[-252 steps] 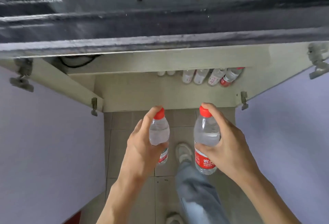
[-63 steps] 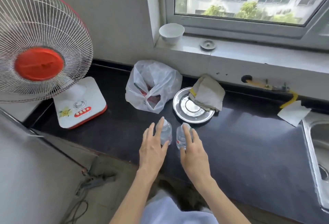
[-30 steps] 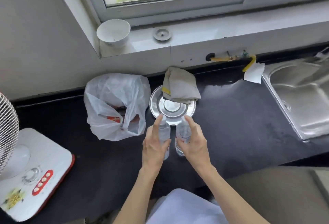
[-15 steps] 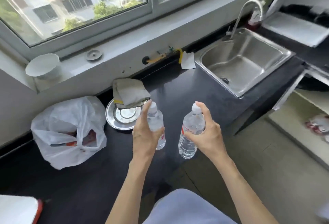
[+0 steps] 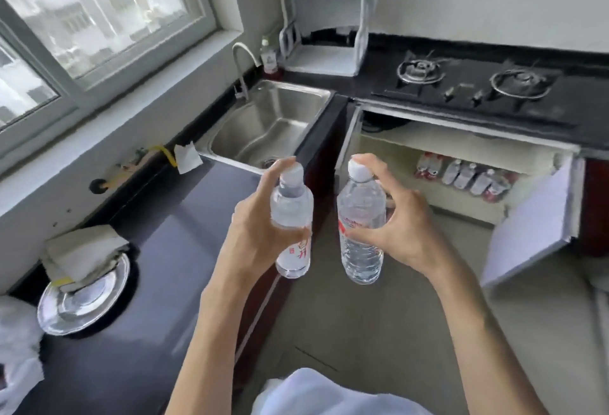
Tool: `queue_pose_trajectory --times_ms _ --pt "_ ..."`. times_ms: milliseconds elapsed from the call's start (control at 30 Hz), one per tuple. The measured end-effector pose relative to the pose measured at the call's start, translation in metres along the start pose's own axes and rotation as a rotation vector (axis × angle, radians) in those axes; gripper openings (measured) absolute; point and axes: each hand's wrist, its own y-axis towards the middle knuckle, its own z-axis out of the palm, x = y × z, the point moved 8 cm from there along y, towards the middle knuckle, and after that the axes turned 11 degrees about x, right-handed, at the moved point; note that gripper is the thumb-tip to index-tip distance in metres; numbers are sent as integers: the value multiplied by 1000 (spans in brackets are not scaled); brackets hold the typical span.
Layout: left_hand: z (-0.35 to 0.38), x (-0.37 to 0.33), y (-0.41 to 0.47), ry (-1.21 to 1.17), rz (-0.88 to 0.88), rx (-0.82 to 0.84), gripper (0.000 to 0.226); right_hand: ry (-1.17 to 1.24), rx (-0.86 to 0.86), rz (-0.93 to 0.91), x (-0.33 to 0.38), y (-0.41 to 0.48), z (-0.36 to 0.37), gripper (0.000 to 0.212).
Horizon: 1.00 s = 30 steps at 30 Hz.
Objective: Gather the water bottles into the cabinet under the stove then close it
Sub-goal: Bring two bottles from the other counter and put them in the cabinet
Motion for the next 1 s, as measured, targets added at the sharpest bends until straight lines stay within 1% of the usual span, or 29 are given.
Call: queue_pose_trajectory --times_ms 100,233,467,567,667,800,900,1000 --pt "39 -48 20 39 104 125 112 6 -81 10 -5 -31 -57 107" --pt "80 -95 49 40 211 213 113 -2 -207 26 -11 -64 -113 106" --pt "134 -134 102 15 332 312 114 29 -390 87 -45 -79 -172 106" --pt "152 -138 141 -5 356 321 114 40 -442 122 -68 -69 -191 107" --pt "167 -139 184 -43 373 332 113 -8 -464 170 -89 -47 -213 105" --pt "182 -136 246 -83 337 367 109 -62 -464 254 -118 -5 -245 106" --pt "186 -135 293 -112 325 380 108 -40 -484 277 -140 28 -271 109" --pt "189 -136 338 -92 342 374 108 -28 -463 280 -162 67 -287 110"
